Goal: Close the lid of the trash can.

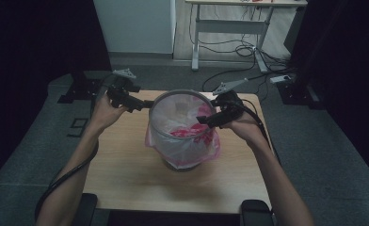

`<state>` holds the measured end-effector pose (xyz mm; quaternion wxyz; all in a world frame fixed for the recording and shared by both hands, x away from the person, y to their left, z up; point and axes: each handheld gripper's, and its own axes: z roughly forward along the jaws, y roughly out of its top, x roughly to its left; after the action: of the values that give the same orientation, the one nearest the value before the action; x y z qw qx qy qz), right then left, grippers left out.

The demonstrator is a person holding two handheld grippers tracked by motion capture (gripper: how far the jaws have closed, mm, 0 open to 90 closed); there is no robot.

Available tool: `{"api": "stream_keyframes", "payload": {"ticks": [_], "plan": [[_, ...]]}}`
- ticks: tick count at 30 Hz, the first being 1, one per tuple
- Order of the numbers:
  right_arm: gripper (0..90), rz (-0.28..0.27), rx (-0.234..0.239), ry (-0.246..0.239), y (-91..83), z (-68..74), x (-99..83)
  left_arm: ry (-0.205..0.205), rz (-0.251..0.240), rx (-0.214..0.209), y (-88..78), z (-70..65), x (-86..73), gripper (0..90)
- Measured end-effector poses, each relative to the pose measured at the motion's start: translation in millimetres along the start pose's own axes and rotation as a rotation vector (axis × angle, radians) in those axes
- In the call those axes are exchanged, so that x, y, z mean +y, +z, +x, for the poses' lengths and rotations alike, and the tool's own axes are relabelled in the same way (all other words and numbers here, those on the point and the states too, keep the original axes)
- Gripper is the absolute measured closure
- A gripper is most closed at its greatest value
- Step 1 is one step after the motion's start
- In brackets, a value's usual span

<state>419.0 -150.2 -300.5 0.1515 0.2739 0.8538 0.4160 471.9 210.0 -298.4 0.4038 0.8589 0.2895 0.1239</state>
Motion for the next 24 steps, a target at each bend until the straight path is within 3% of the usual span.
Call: {"api": "stream_keyframes", "payload": {"ticks": [3,12,24], "plan": [[12.8,-0.004,-0.013,0.02,-4.1,-4.5,-1.0,0.006,-0.007,0.015,-6.9,0.8,-5.2,1.1],[12.3,-0.011,-0.061,0.061,-13.9,-16.7,-8.0,-0.028,-0.007,0.033,-22.4,10.0,-29.2,0.0],[12.3,-0.015,-0.118,0.107,-25.4,-34.4,-30.9,-0.051,-0.039,0.08,-30.6,17.6,-68.3,0.0]]}}
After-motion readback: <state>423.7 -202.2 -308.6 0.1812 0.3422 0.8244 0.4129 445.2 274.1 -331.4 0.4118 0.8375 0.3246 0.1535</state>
